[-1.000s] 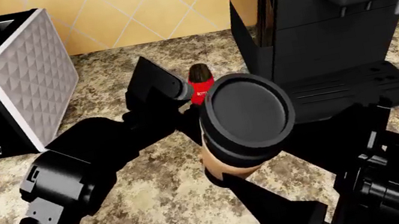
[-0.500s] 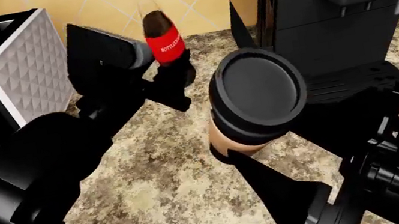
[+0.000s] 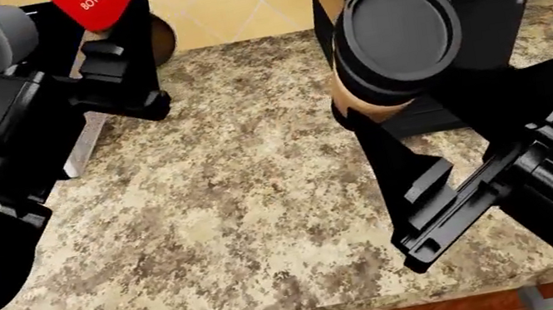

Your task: Move the drinks to the dining counter.

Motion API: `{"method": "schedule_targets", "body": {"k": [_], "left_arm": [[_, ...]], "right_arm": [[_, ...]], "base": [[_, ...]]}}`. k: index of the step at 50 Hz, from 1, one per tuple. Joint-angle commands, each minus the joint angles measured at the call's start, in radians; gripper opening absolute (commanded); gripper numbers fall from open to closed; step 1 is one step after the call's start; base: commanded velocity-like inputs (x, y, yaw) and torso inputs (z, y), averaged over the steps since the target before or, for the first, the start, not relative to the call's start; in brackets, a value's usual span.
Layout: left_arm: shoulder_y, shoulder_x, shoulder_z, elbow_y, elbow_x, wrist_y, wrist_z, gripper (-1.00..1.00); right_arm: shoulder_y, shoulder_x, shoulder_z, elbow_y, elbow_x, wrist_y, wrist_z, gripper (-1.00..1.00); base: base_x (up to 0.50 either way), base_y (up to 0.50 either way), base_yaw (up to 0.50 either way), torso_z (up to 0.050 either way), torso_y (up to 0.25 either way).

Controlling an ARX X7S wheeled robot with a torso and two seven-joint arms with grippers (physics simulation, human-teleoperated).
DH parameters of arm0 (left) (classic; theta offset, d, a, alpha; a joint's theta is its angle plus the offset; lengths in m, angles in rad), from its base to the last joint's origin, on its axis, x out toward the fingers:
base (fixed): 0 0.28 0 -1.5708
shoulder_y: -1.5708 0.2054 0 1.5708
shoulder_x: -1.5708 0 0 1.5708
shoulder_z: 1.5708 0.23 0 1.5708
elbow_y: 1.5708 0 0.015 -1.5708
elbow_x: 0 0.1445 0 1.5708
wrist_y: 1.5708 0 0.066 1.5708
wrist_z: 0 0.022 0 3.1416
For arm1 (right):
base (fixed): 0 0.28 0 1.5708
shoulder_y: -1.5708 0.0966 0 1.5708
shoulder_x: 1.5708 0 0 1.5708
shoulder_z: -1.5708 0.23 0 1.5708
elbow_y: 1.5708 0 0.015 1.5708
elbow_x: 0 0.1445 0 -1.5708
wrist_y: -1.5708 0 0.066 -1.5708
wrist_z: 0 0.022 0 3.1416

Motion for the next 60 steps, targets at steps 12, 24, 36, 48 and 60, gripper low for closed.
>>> {"method": "schedule_targets", "body": {"k": [12,24,36,48,60], "left_arm": [[0.019,-0.017,-0.041,0.049,-0.027,0.006,-0.040,-1.00],[0.007,-0.026,-0.037,0.051,-0.038,-0.002,-0.044,-1.00],[0.000,-0.030,-0.039,0.051,-0.050,-0.003,-0.047,-1.00],[0.017,-0.037,-0.035,0.047,-0.040,0.013,-0.038,-1.00],[0.025,-0.040,-0.035,0.045,-0.043,0.021,-0.032,-1.00]], "right_arm": [[-0.043,-0.074,-0.014,0.016,-0.206,0.019,-0.052,-1.00],[-0.048,-0.073,-0.029,0.025,-0.244,0.024,-0.051,-1.00],[-0.051,-0.068,-0.027,0.023,-0.268,0.016,-0.050,-1.00],[-0.060,-0.062,-0.023,0.016,-0.251,0.004,-0.048,-1.00],[-0.053,-0.048,-0.032,0.011,-0.241,0.007,-0.030,-1.00]], "base": [[-0.50,0.00,0.00,0.000,0.000],[-0.50,0.02,0.00,0.001,0.000],[-0.50,0.02,0.00,0.001,0.000],[-0.50,-0.14,0.00,0.000,0.000],[-0.50,-0.14,0.00,0.001,0.000]]}}
